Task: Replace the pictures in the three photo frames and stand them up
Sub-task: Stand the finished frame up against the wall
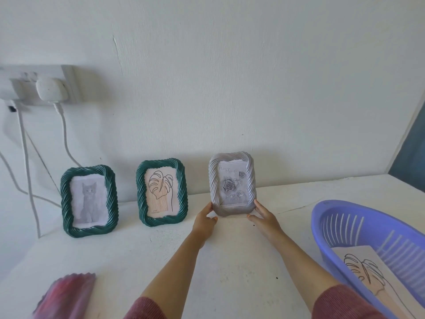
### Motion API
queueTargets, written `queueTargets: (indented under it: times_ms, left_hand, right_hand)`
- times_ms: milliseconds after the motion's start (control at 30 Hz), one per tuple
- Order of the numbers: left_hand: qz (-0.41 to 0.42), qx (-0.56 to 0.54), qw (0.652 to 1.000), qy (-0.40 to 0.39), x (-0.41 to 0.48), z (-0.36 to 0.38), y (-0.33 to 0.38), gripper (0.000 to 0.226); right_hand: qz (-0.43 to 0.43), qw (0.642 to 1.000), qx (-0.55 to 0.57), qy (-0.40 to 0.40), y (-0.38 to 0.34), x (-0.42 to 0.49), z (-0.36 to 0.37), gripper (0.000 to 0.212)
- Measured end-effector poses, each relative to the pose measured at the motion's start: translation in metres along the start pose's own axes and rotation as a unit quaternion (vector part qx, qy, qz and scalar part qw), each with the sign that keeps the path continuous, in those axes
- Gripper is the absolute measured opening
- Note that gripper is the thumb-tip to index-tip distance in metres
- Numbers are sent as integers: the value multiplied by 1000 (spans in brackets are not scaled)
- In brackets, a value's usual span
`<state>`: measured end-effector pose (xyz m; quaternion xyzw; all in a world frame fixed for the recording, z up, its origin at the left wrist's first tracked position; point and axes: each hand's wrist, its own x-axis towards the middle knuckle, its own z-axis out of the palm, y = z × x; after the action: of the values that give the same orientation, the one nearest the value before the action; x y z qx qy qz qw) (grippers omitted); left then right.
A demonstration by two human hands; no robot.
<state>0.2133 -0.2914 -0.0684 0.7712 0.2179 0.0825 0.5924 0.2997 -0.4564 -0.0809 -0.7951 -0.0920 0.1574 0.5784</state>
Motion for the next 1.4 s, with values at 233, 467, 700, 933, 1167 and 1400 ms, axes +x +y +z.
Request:
queueTargets:
  times_ms: [233,467,700,933,1167,1400]
  left_hand:
    - [-20,7,1000,12,-3,-1,0,58]
    - [-27,98,994,38,-27,-1,-7,49]
    - [-61,167,984,-4,-68,19,-2,44]
    - [-40,290,952,-87,-140,75,9,23]
    - [-15,352,931,-95,-191,149,16,44]
    - [-18,379,925,-4,-212,201,32,49]
  right_hand:
    - [8,1000,-23,-17,-2,-4,0,70]
    - [8,984,-174,-25,-6,-30,-4,60]
    - [0,966,-254,-50,-14,-88,-15,49]
    - [-146,947,-265,105,-41,-159,-57,41]
    - [-53,946,-314,58,-43,-209,-124,55]
    - [-29,931,-362,-41,-11,-226,-149,66]
